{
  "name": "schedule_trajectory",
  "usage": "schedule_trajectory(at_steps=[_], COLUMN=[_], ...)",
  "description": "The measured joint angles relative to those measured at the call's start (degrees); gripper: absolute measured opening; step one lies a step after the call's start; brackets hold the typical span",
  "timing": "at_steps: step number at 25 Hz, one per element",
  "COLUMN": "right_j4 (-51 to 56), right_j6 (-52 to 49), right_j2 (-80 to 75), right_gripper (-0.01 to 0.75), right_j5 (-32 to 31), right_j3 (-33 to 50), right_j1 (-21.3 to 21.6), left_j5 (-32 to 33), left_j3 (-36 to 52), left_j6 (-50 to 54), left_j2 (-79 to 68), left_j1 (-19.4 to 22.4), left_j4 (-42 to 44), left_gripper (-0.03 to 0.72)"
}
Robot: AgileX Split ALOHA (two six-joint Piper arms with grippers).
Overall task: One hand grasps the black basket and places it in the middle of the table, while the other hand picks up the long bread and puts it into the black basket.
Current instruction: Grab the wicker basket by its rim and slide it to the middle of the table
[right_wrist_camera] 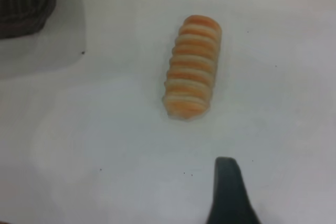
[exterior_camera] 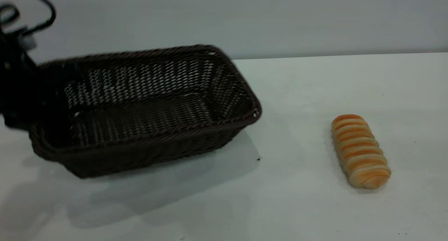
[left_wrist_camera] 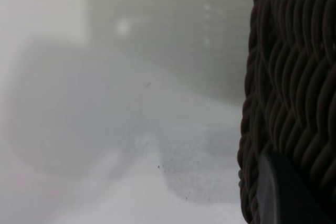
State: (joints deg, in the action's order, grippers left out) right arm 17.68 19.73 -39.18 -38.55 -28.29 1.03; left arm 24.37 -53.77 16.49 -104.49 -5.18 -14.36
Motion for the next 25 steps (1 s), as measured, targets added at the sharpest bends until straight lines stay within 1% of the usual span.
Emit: schedule_trajectory(at_steps=[5, 10, 14, 18, 25], right_j4=[0.0, 0.0, 0.0, -0.2, -0.8], right_j6=[0.0, 0.0, 0.0, 0.0, 0.0], right_j2=[0.0, 0.0, 0.0, 0.0, 0.0], right_gripper=[0.489, 0.489, 0.489, 0.489, 0.489], right_j5=[0.0, 0.0, -0.1, -0.5, -0.7], right_j3=[0.0, 0.0, 0.0, 0.0, 0.0], right_j1=[0.0, 0.0, 0.0, 0.0, 0.0], left_j5=[9.1, 14.6, 15.6, 15.8, 15.6], left_j3=[-9.3, -19.3, -24.7, -27.6, -28.7], left_j6=[-8.4, -11.5, -11.7, -11.1, -10.8], left_j2=[-1.8, -8.2, -14.1, -18.5, -21.7], left_j1=[0.0, -0.9, -3.6, -6.0, -6.6], left_j4=[0.4, 1.1, 1.3, 1.3, 0.7], left_gripper=[0.140, 0.140, 0.140, 0.140, 0.140])
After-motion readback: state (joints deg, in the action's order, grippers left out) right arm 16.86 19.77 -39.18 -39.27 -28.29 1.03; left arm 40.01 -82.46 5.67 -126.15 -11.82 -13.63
